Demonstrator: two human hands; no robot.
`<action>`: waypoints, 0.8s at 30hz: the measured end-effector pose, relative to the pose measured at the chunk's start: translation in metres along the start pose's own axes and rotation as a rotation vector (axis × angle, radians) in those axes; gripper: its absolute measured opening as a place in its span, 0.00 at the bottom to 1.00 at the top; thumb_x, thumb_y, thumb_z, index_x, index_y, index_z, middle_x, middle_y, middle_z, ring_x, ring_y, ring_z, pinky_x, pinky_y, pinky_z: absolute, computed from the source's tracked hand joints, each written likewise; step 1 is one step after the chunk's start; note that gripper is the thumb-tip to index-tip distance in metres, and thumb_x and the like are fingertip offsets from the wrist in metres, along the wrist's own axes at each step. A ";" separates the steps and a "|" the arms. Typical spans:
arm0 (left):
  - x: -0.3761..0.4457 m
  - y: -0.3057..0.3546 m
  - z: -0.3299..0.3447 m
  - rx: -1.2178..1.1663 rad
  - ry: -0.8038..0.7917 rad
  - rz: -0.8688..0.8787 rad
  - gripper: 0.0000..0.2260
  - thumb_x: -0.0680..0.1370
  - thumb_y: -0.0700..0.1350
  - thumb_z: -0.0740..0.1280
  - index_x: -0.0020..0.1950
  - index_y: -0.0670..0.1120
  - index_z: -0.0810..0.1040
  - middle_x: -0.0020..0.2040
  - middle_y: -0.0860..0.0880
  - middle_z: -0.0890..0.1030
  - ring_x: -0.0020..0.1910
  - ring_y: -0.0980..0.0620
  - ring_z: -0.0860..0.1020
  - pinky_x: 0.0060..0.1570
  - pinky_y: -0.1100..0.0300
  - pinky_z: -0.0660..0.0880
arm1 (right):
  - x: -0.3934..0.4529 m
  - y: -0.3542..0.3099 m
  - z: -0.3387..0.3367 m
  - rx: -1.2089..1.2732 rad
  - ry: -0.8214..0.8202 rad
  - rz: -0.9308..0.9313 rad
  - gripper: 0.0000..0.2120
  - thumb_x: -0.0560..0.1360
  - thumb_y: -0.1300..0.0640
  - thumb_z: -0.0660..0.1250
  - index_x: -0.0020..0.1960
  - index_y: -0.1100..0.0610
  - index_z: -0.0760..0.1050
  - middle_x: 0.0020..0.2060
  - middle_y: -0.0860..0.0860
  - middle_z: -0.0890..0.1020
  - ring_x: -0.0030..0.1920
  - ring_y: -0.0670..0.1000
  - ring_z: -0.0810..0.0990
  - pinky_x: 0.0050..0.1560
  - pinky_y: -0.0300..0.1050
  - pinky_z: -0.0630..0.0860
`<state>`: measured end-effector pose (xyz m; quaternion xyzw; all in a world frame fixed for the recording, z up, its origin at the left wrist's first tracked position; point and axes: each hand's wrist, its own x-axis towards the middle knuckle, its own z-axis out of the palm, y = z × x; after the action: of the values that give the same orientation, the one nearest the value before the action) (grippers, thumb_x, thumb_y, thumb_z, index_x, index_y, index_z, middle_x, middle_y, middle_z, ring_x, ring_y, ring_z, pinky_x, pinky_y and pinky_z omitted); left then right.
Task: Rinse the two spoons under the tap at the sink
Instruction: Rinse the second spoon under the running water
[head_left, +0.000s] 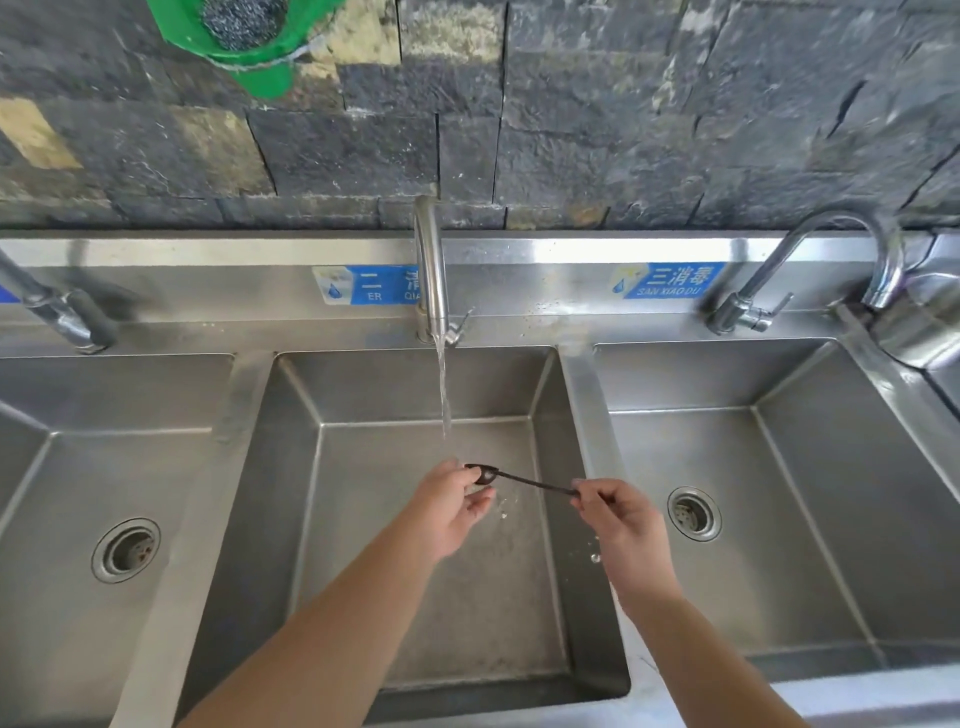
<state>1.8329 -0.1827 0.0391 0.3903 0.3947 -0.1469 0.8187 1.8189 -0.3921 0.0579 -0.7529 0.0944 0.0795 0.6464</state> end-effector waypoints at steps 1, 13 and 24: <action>-0.001 -0.005 0.003 -0.018 0.022 -0.044 0.11 0.79 0.33 0.60 0.60 0.44 0.68 0.56 0.39 0.74 0.52 0.41 0.79 0.44 0.54 0.78 | -0.005 0.000 0.000 -0.169 0.007 -0.086 0.12 0.76 0.61 0.68 0.46 0.43 0.81 0.38 0.41 0.85 0.36 0.40 0.81 0.39 0.32 0.76; -0.010 -0.038 0.013 0.025 -0.184 -0.156 0.07 0.80 0.35 0.62 0.43 0.43 0.75 0.35 0.46 0.81 0.35 0.48 0.81 0.33 0.59 0.80 | -0.053 0.011 0.016 -0.646 -0.221 -0.542 0.18 0.71 0.72 0.64 0.54 0.56 0.82 0.45 0.49 0.85 0.45 0.47 0.81 0.46 0.30 0.73; -0.015 -0.065 0.069 0.506 -0.288 0.038 0.08 0.80 0.40 0.63 0.54 0.48 0.81 0.41 0.48 0.82 0.39 0.49 0.80 0.52 0.48 0.76 | -0.040 0.019 -0.021 -0.590 0.010 0.058 0.06 0.76 0.53 0.65 0.47 0.47 0.81 0.34 0.45 0.83 0.32 0.39 0.77 0.29 0.30 0.70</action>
<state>1.8237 -0.2786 0.0432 0.5647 0.2179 -0.2792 0.7454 1.7756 -0.4137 0.0520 -0.9056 0.0917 0.1182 0.3968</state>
